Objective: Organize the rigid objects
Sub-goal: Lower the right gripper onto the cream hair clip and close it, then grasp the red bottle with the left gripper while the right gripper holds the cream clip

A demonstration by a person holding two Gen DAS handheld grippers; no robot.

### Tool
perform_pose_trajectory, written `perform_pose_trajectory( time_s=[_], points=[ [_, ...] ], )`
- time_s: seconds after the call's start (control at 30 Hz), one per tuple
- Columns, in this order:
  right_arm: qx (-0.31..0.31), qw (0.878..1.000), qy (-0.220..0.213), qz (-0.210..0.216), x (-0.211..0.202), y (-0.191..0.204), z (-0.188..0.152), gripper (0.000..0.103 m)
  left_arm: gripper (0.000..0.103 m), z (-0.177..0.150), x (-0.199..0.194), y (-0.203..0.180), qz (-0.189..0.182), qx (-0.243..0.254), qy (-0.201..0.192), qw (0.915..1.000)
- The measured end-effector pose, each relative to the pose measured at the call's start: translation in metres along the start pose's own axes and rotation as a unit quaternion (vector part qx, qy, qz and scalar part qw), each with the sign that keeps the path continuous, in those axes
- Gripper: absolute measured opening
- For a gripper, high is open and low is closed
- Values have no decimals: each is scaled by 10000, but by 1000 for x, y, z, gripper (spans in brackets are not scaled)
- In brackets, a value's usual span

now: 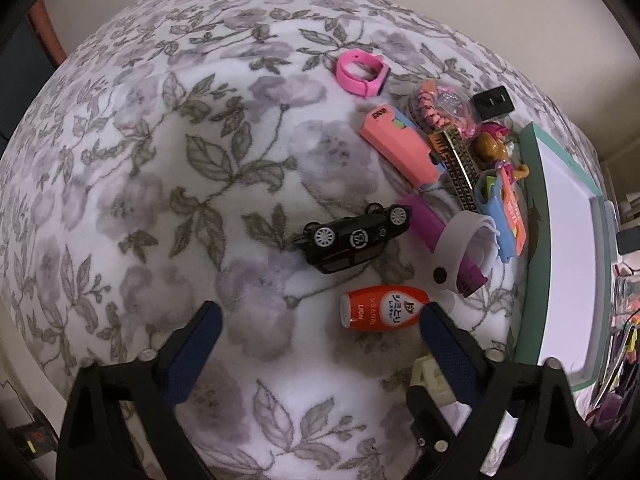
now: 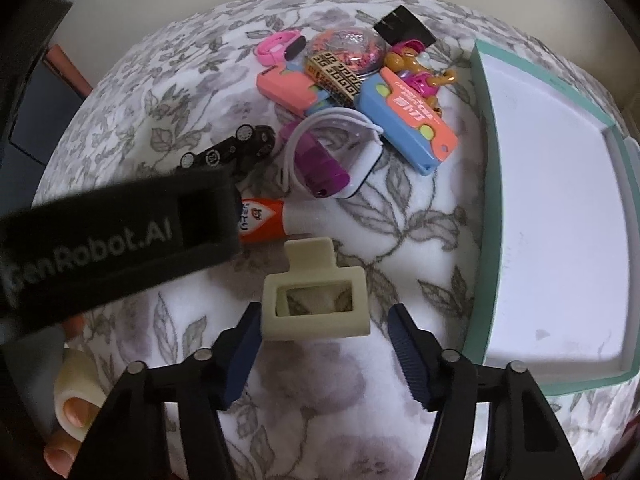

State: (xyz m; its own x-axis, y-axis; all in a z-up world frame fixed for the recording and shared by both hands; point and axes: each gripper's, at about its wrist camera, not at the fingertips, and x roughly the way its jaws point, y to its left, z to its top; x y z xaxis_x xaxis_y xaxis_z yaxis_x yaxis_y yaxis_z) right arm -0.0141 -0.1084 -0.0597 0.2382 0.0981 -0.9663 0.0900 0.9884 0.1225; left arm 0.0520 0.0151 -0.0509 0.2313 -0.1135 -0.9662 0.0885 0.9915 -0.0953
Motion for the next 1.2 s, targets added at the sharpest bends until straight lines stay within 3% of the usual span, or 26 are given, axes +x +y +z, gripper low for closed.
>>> perform_pose_trajectory(
  time_s=[0.2,0.67,0.77,0.97,1.2],
  points=[
    [222,9996,-39,168,-10,-10,-3,55,90,3,0,-12,24,209,-86,9997],
    [699,9964,-261,409,-33,-37,1,54,88,5,-6,-41,274,930,-471,9942],
    [791,9956,-354,358,-40,-44,3,54,80,4,-7,-39,193,914,-450,9946],
    [921,9945,-489,44,-50,-55,4,54,79,-1,-6,-41,179,1026,-431,9936],
    [1287,9896,-614,205,-59,-70,6,54,79,-9,4,-63,559,1741,-450,9821]
  ],
)
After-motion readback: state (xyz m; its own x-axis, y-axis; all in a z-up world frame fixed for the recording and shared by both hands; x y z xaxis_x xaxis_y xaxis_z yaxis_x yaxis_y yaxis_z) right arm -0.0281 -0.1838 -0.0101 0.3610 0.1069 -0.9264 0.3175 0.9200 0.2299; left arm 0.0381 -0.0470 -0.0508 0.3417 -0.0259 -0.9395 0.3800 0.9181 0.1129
